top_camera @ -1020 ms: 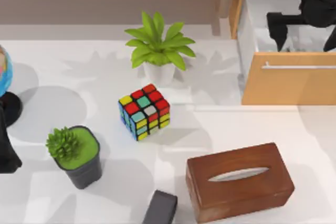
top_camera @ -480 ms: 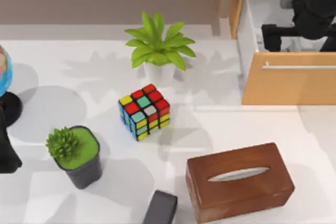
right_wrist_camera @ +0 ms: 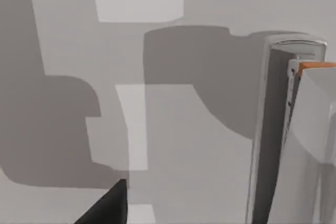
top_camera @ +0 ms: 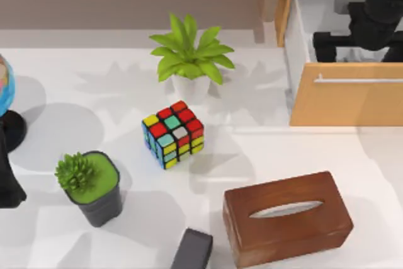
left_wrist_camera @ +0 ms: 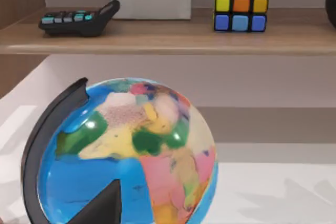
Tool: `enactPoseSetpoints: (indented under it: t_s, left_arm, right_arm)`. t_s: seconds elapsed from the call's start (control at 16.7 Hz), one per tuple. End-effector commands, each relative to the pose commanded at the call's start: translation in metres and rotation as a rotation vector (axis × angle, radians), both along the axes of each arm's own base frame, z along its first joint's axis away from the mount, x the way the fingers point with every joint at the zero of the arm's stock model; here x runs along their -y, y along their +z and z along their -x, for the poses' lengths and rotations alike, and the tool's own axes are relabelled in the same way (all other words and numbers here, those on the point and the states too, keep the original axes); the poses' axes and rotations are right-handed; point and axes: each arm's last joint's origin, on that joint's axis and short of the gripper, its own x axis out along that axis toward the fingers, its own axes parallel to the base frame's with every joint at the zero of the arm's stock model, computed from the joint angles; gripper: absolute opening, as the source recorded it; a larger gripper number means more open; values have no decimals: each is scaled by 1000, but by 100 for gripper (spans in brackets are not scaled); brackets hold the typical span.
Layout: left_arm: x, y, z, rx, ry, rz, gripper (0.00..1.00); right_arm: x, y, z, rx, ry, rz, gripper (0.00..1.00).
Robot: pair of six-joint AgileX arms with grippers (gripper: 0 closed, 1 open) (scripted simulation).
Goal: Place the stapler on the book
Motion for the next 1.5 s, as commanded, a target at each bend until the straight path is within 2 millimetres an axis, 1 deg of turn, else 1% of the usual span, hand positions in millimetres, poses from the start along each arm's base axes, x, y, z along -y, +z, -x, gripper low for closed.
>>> enactPoseSetpoints:
  t_s: [0.66,0.72,1.26,1.5]
  left_arm:
    - [0,0,0,0,0,0,100]
    - [0,0,0,0,0,0,100]
    - [0,0,0,0,0,0,100]
    - [0,0,0,0,0,0,100]
  right_arm:
    - [0,0,0,0,0,0,2]
    - [0,0,0,0,0,0,0]
    - [1,0,0,1,-2,0,0]
    - [-1,23,7,25,37,-2,0]
